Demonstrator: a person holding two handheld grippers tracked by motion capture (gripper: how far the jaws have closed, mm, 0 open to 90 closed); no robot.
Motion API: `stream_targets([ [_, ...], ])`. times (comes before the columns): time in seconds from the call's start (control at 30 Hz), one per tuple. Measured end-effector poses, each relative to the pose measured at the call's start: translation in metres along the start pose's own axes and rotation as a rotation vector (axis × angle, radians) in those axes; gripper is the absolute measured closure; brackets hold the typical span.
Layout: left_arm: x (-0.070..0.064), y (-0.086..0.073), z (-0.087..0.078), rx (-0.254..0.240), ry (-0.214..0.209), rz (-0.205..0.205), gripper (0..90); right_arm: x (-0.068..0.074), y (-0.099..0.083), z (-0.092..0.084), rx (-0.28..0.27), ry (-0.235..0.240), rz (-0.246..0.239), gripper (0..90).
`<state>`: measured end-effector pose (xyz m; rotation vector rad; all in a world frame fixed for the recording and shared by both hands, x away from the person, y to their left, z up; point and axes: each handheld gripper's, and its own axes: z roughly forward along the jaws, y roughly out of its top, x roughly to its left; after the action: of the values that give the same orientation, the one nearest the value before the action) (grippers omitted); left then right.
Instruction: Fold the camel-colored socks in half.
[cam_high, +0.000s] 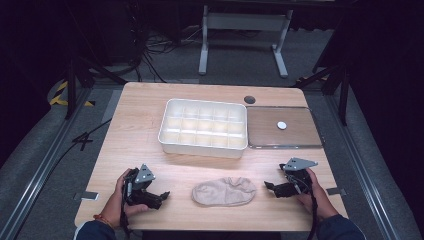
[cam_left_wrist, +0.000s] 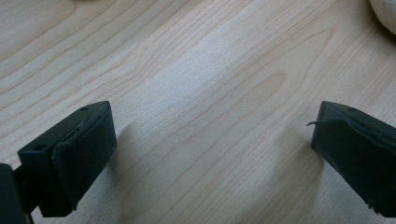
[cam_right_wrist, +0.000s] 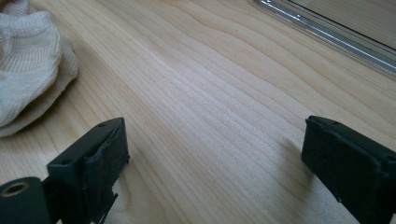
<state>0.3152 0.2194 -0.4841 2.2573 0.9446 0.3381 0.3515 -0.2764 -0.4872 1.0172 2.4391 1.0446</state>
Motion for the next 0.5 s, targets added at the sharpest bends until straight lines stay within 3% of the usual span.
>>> stream_targets([
  [0.1, 0.0018, 0.0007, 0.0001, 0.002, -0.005, 0.021, 0.2, 0.0007, -0.0003, -0.0002, 0.001, -0.006, 0.005, 7.4],
  [0.27, 0.0019, 0.0008, 0.0006, 0.000, -0.008, 0.016, 0.2, 0.0019, -0.0012, -0.0012, 0.004, -0.027, 0.033, 5.6],
  [0.5, 0.0042, 0.0019, 0.0013, 0.003, -0.026, 0.033, 0.0, 0.0009, -0.0024, -0.0023, 0.006, -0.020, 0.023, 5.6],
])
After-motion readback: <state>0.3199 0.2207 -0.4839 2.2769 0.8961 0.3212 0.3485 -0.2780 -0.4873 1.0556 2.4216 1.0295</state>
